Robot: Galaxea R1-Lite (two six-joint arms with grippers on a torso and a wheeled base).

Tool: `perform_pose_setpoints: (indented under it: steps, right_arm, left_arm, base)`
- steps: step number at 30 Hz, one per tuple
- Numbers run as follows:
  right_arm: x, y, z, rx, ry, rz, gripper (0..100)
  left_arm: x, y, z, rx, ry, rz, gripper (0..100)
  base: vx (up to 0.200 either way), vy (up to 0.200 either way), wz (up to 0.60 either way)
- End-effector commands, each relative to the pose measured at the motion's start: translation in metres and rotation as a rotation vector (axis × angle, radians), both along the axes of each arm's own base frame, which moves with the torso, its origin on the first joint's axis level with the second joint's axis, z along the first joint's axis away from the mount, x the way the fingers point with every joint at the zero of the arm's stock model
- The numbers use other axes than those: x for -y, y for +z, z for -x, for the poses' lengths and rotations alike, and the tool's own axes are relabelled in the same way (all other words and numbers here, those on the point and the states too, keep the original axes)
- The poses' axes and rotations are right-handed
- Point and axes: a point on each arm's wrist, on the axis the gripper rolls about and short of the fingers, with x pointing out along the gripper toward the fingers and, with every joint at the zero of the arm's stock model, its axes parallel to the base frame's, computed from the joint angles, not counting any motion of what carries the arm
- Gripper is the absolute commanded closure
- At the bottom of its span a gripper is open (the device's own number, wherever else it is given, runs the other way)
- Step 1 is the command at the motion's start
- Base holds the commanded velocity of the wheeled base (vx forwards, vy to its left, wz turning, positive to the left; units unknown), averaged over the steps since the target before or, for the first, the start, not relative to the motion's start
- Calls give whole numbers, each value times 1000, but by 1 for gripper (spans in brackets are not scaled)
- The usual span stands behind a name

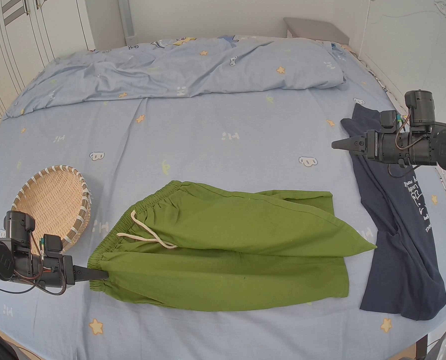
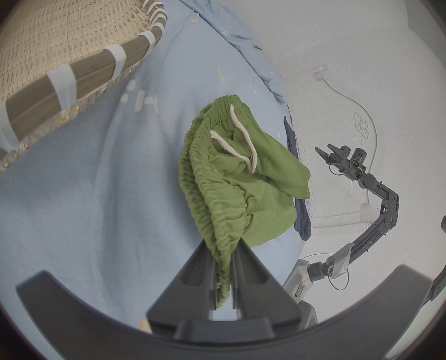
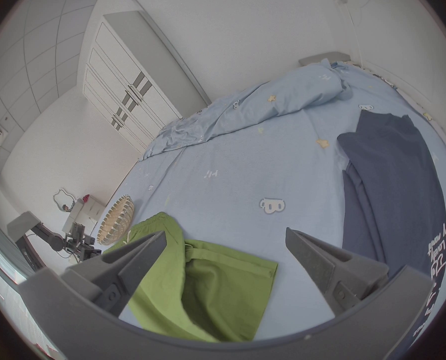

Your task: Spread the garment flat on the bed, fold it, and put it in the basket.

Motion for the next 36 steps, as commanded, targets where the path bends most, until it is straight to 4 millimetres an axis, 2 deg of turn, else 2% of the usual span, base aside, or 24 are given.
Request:
perform_pose_setpoints:
  steps: [1,4,8,11,14,19,21,25,32,36]
  right_arm:
    - [26,25,48,2,-20,-108,0]
    - [36,26,88,-38,30,-201,0]
    - [40,9,134,-93,75,-256,0]
    - [38,-3,151,-128,77,-264,0]
    - [33,-25,177,-196,93,-269,0]
    - [15,-40,204,-276,182,-281,0]
    - [13,-43,209,-295,193,-288,0]
    - [8,-63,217,-371,205,-296,0]
    - [6,-79,212,-459,206,-306,0]
    - [6,-92,201,-530,190,-304,0]
  left_arm:
    - [0,-3,-1,-10,-2,2,100]
    - [1,-5,-2,-18,-5,3,100]
    - [2,-5,-2,-18,-10,3,100]
    - [2,-5,-2,-18,-11,5,100]
    - [2,-4,-2,-15,-13,8,100]
    - [1,-4,-2,-14,-17,21,100]
    - [0,-4,-2,-14,-16,21,100]
    - [0,-4,-2,-13,-13,22,100]
    - [-1,-4,-2,-13,-12,22,100]
    - [-1,-3,-2,-10,-8,22,100]
  base:
    - [0,0,0]
    - [0,0,0]
    - [0,0,0]
    - [0,0,0]
    - [0,0,0]
    - [0,0,0]
    - [0,0,0]
    - [0,0,0]
    - [0,0,0]
    - [0,0,0]
